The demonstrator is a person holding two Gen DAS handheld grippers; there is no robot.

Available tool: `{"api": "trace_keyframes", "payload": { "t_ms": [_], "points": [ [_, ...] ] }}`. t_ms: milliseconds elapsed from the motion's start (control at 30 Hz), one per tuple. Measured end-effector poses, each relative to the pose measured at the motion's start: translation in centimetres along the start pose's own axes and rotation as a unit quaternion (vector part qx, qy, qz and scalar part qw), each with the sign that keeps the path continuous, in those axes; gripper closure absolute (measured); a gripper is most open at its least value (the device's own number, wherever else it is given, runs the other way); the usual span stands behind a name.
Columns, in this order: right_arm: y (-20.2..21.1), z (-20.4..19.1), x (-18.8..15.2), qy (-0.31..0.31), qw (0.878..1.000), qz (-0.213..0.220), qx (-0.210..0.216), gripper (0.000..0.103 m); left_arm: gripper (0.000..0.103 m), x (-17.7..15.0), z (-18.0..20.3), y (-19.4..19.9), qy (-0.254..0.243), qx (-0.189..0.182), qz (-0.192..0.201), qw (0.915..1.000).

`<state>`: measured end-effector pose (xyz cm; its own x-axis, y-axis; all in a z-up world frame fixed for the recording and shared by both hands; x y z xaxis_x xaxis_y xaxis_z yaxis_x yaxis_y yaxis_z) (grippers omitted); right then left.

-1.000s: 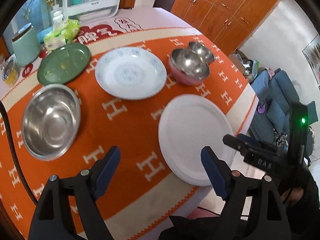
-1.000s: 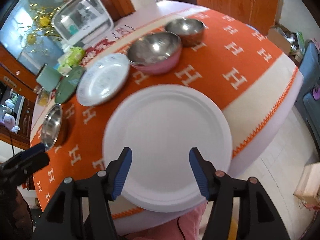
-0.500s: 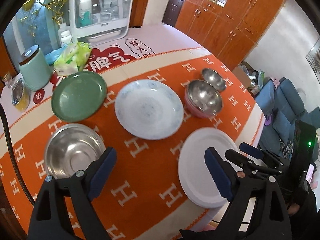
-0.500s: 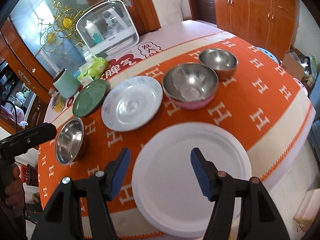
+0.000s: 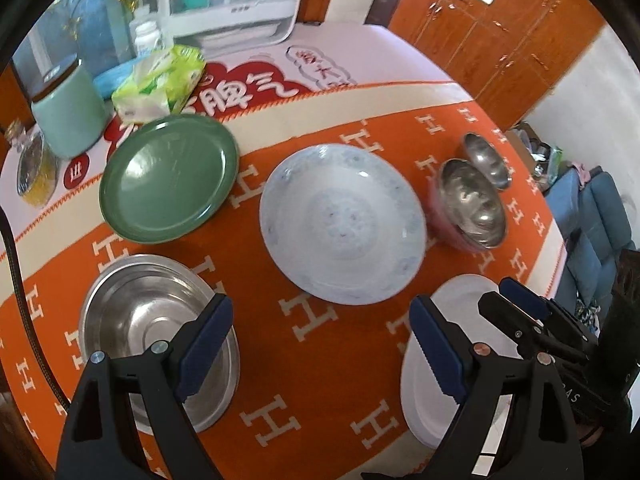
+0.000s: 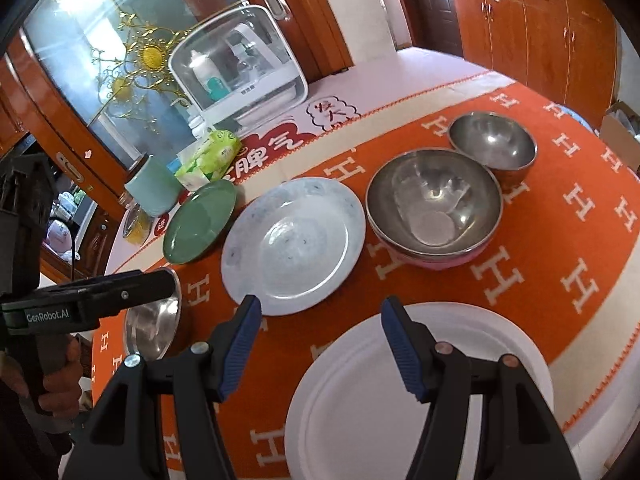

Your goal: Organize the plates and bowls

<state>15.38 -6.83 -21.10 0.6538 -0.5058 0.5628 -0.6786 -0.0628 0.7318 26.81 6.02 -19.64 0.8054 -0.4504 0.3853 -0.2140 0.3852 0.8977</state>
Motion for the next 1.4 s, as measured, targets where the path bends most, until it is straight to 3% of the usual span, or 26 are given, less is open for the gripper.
{"api": "trace_keyframes", "payload": {
  "t_ms": [267,567,800,1000,1200,1400],
  "points": [
    [-4.0,0.4,-0.4,-0.034,0.998,-0.039,0.046,0.04,0.014,0.4,-1.6,-4.1,0.036,0.003,-0.035,0.9987],
    [-6.7,0.7,0.0,-0.06,0.994,-0.033,0.09,0.04,0.014,1.0,-2.5,-7.5,0.049,-0.006,-0.049,0.9976],
    [-8.1,1.4,0.9,-0.066,0.994,-0.015,0.087,0.04,0.015,1.9,-2.5,-9.3,0.071,-0.033,-0.041,0.9961],
    [-9.4,1.9,1.3,-0.062,0.995,-0.013,0.082,0.04,0.021,2.7,-2.3,-10.4,0.056,-0.038,-0.03,0.9973],
    [-10.4,1.7,1.5,-0.056,0.995,-0.009,0.086,0.051,0.027,2.9,-1.8,-11.2,0.033,-0.039,-0.028,0.9983],
    [-11.0,2.1,1.5,-0.059,0.995,-0.008,0.08,0.062,0.034,3.1,-2.0,-11.7,0.04,-0.042,-0.023,0.9981]
  ]
}}
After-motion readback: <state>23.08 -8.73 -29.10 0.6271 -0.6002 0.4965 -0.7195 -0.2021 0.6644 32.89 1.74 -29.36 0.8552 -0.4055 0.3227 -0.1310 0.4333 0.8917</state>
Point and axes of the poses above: each gripper's, at about its wrist camera, not at the fingertips, and y roughly against the way its jaws point, z to its right, x to its top, the point moved 8 cm from there along -y, roughly the way its jaws point, and after that the axes turned 1 degree about z, right-handed, at the moved point
